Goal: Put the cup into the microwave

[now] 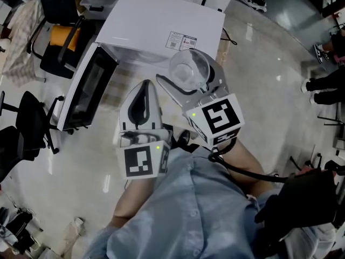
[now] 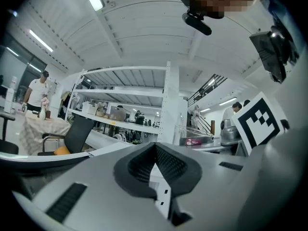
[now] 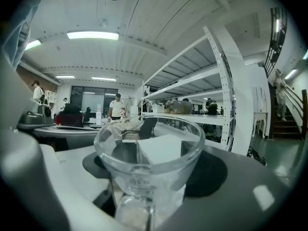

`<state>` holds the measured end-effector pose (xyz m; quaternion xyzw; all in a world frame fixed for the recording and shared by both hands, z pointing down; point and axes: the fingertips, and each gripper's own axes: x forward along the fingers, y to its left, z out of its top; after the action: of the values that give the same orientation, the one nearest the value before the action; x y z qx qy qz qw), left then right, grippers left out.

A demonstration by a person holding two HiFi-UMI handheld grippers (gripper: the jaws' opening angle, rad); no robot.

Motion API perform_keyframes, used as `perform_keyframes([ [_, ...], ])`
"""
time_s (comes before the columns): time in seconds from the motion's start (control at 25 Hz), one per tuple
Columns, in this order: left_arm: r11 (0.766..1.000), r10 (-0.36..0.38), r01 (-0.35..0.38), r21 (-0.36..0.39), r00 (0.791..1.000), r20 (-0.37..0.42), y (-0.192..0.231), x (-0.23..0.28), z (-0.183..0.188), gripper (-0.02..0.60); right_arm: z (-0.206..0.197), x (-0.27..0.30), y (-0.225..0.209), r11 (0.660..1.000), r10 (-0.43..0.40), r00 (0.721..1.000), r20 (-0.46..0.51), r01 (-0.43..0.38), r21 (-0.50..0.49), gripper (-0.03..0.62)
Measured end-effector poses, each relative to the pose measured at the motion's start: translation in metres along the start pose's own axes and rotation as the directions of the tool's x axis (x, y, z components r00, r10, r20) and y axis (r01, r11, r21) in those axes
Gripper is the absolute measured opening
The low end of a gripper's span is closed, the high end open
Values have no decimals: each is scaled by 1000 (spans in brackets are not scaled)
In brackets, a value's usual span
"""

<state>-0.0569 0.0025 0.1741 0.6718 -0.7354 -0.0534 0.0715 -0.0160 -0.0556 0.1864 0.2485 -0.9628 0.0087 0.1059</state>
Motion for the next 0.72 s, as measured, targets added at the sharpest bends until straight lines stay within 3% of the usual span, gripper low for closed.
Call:
perform_keyframes([
  [0.32,999,45,-46,20,999,20,11,-43,8,6,-3,-15,43,999,44,999,5,-44,0,387],
  [0.56,999,33,-33,34,999,15,38,-48,4,6,-9,7,71,998,54,998,13,-54,13,387],
  [0.72,998,-5,5,58,1000,-11,72,-33,-25,6,-34,41,79,999,24,1000,13,-24,21,387],
])
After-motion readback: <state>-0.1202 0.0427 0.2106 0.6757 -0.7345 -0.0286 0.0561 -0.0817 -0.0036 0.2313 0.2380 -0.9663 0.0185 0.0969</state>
